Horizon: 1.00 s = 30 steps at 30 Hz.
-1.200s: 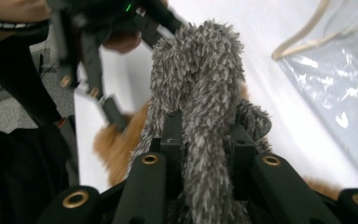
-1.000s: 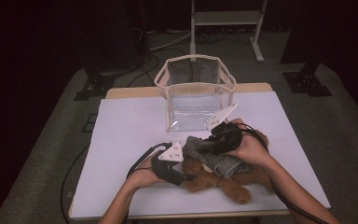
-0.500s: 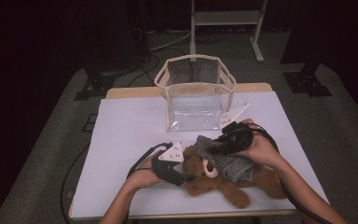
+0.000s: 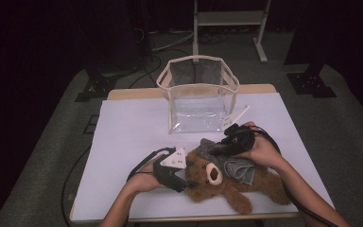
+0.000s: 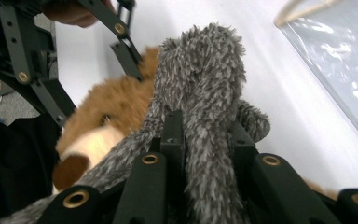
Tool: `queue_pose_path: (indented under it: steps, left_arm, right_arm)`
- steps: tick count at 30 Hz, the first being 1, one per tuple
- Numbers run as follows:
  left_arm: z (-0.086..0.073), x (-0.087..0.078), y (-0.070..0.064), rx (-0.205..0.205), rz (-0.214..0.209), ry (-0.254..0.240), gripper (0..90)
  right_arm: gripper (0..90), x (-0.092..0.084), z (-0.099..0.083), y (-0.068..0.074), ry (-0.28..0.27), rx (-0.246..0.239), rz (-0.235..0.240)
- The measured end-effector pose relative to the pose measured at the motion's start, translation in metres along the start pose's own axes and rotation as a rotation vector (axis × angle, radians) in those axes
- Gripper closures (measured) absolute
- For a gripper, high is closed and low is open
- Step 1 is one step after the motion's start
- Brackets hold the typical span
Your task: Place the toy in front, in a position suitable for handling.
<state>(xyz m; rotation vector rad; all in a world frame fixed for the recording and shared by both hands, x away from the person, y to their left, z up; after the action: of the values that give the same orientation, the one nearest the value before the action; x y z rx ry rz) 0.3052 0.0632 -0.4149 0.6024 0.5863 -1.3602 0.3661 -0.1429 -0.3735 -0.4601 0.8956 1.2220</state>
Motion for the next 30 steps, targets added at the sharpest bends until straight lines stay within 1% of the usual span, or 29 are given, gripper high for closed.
queue_pose_path:
  steps: [2,4,8,9,11,12,13,14,15,19,21,22,23,24,26,27,29,30]
  left_arm:
    - [0.001,0.000,0.000,-0.002,-0.008,0.005,37.6]
    - [0.001,0.001,0.000,0.004,-0.008,0.016,37.7]
    - [-0.001,0.000,0.000,-0.001,-0.030,0.017,37.5]
    - [-0.002,-0.001,0.000,-0.003,-0.031,0.017,37.4]
    - [-0.003,0.000,0.001,-0.003,-0.026,0.015,36.8]
    - [-0.003,0.000,0.002,-0.005,-0.019,0.013,36.8]
    - [-0.002,0.001,0.003,-0.003,0.002,0.013,36.9]
    - [-0.002,0.001,0.004,-0.003,0.012,0.016,37.1]
    - [-0.002,0.001,0.006,-0.007,0.024,0.014,37.4]
    - [-0.001,0.003,0.011,-0.038,0.031,0.000,38.3]
    - [0.000,0.005,0.014,-0.049,0.035,0.001,38.5]
    - [0.000,0.006,0.015,-0.057,0.037,-0.002,38.6]
    - [0.001,0.006,0.018,-0.066,0.039,-0.001,38.7]
    - [0.001,0.006,0.020,-0.068,0.042,0.002,38.7]
    - [0.001,0.007,0.026,-0.093,0.053,-0.003,38.6]
    - [0.002,0.007,0.028,-0.099,0.056,-0.008,38.4]
    - [0.002,0.007,0.035,-0.133,0.080,-0.027,38.1]
    - [0.003,0.006,0.037,-0.143,0.089,-0.030,38.1]
  right_arm:
    - [73.4,-0.003,-0.003,-0.001,-0.011,0.012,0.008]
    - [73.4,-0.001,0.000,0.001,-0.009,-0.004,0.001]
    - [73.3,0.007,0.015,0.005,-0.012,-0.039,0.010]
    - [73.3,0.009,0.018,0.007,-0.012,-0.045,0.014]
    - [73.3,0.012,0.018,0.007,-0.003,-0.056,0.006]
    - [73.3,0.011,0.017,0.006,-0.005,-0.045,0.004]
    - [73.3,0.009,0.015,0.004,-0.007,-0.036,0.000]
    - [73.4,0.006,0.010,0.002,-0.012,-0.017,-0.008]
    - [73.5,0.004,0.007,0.001,-0.013,-0.008,-0.013]
    - [73.8,-0.009,-0.015,-0.007,-0.023,0.037,-0.036]
    - [73.9,-0.015,-0.018,-0.007,-0.038,0.049,-0.032]
    - [73.9,-0.017,-0.016,-0.005,-0.043,0.046,-0.031]
    - [73.9,-0.018,-0.014,-0.003,-0.047,0.033,-0.033]
    - [73.9,-0.020,-0.009,0.003,-0.050,0.008,-0.037]
    - [74.0,-0.022,-0.001,0.012,-0.056,-0.029,-0.046]
    - [74.0,-0.023,0.005,0.018,-0.065,-0.046,-0.036]
    - [74.0,-0.023,0.011,0.026,-0.068,-0.078,-0.031]
    - [74.0,-0.022,0.014,0.032,-0.068,-0.093,-0.029]
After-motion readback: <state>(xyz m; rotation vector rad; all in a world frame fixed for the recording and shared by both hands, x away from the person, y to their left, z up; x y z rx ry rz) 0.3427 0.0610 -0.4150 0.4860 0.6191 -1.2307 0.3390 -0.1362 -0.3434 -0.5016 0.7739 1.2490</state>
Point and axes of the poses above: each handheld gripper's, and its own axes: x roughly forward along the jaws, z roughly out of its top, y roughly to its left, the point moved 3 cm from there along x, roughly forward along the jaws, and after that the axes turned 5 degrees about y, right-handed, at the moved point
